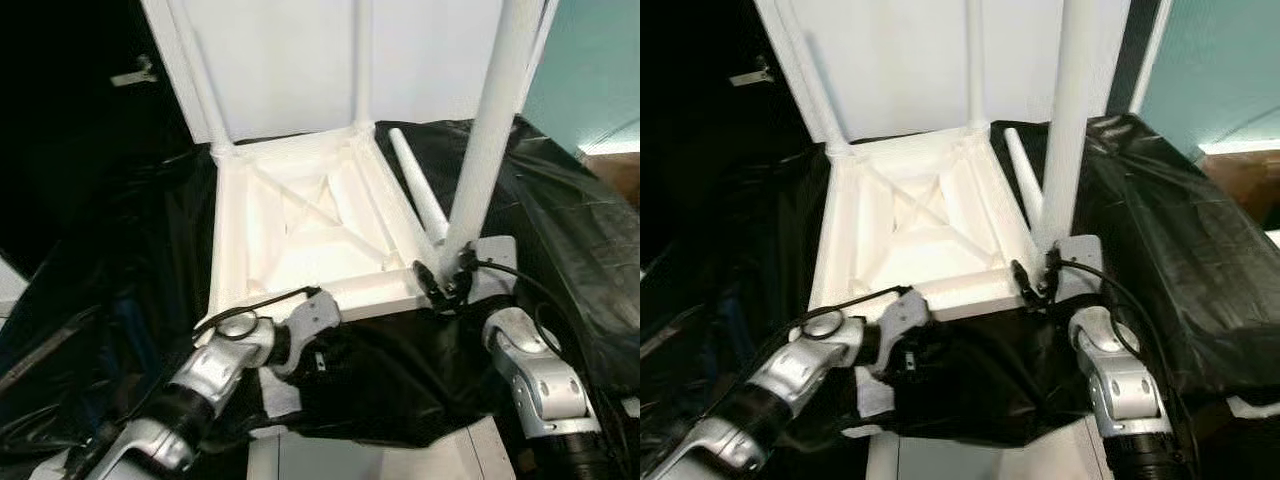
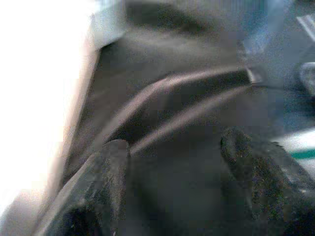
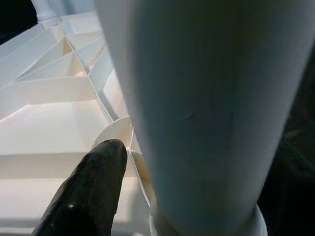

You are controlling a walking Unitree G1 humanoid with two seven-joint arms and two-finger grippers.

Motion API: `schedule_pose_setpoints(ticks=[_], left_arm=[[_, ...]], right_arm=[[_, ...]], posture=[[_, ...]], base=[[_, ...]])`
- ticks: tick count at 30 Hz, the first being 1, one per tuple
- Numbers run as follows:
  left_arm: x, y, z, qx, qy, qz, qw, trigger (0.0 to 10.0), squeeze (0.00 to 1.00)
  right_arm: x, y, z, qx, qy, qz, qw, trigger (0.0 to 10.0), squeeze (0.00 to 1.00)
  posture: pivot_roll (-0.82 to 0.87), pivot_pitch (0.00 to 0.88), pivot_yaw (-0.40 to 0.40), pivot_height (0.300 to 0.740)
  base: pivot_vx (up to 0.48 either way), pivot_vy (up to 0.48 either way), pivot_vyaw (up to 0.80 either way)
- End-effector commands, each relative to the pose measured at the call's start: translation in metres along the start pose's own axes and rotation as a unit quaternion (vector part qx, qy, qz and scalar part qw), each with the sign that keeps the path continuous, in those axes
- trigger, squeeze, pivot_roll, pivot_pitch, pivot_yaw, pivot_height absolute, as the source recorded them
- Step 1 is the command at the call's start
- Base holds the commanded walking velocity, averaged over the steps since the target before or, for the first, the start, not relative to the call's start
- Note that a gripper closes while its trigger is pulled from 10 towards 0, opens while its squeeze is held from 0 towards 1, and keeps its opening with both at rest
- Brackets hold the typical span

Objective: Building children table

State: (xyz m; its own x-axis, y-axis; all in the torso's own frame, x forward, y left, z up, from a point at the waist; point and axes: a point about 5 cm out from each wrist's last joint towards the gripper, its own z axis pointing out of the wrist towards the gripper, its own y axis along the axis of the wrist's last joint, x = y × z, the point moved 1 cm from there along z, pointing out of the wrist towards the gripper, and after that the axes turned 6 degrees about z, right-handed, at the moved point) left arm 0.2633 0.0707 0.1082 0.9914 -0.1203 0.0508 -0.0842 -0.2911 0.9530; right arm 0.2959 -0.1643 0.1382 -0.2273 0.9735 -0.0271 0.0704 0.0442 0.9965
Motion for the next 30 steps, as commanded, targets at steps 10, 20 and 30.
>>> schedule_pose_setpoints(ticks=[10,20,30], left_arm=[[0.002,0.020,-0.009,-0.063,-0.016,0.017,0.998,10.0,0.00],[0.056,0.023,0.010,-0.057,0.231,0.004,0.971,10.0,0.00],[0.074,0.007,0.002,0.019,0.298,0.009,0.954,10.0,0.00]], right_arm=[[0.005,-0.005,0.000,0.012,0.009,0.005,1.000,10.0,0.00],[0.006,-0.003,0.000,0.011,0.011,0.004,1.000,10.0,0.00],[0.009,-0.005,-0.002,0.014,0.012,0.008,1.000,10.0,0.00]], posture=[[-0.14,0.000,0.059,0.740],[-0.15,0.000,0.051,0.740],[-0.15,0.000,0.052,0.740]], base=[[0.000,0.000,0.00],[0.000,0.000,0.00],[0.000,0.000,0.00]])
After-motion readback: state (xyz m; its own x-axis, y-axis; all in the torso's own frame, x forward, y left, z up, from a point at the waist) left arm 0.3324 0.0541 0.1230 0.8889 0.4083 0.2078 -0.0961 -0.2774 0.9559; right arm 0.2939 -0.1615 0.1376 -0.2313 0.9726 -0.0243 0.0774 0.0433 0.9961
